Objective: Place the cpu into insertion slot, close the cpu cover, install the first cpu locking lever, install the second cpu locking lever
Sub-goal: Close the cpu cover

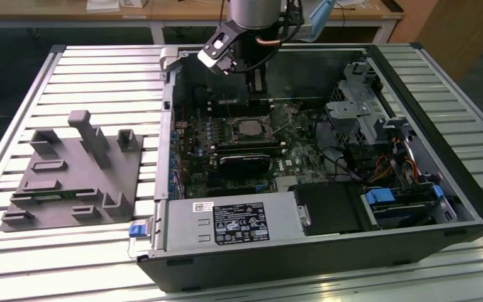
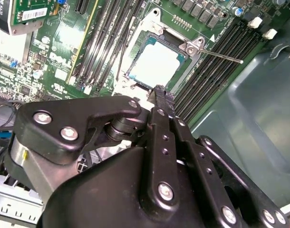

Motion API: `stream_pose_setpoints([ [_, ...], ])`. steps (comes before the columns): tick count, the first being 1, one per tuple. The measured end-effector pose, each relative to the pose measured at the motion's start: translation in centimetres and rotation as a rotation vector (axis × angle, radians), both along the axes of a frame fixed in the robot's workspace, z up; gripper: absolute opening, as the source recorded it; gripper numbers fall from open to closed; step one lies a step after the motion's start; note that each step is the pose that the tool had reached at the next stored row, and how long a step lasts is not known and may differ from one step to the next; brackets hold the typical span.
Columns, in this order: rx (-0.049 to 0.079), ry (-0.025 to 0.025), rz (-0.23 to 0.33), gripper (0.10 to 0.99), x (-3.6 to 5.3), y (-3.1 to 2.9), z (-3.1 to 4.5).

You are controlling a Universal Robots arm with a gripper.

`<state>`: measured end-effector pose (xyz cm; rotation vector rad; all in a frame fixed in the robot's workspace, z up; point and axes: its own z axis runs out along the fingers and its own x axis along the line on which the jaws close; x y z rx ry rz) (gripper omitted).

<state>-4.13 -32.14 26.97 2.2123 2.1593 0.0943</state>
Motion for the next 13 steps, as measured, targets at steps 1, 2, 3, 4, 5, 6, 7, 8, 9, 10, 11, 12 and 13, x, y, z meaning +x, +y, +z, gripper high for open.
stream_pose_setpoints([
  [1,0.000,0.0000,0.000,0.106,0.00,0.00,0.00],
  [2,0.000,0.0000,0.000,0.106,0.00,0.00,0.00],
  [3,0.000,0.0001,0.000,0.106,0.00,0.00,0.00],
  [4,0.000,0.0001,0.000,0.106,0.02,0.00,0.01],
  [5,0.000,0.0002,0.000,0.106,0.08,0.00,0.01],
  [6,0.000,0.0002,0.000,0.106,0.15,0.00,0.01],
  [7,0.000,0.0002,0.000,0.106,0.25,0.00,0.01],
  [8,0.000,0.0002,0.000,0.106,0.37,0.00,0.01],
  [9,0.000,0.0002,0.000,0.106,0.52,0.00,0.01],
  [10,0.000,0.0001,0.000,0.106,0.69,0.00,0.01],
  [11,0.000,0.0001,0.000,0.106,0.87,0.00,0.01],
  [12,0.000,0.0001,0.000,0.106,1.09,0.00,0.01],
  [13,0.000,0.0002,0.000,0.106,1.28,0.00,0.01],
])
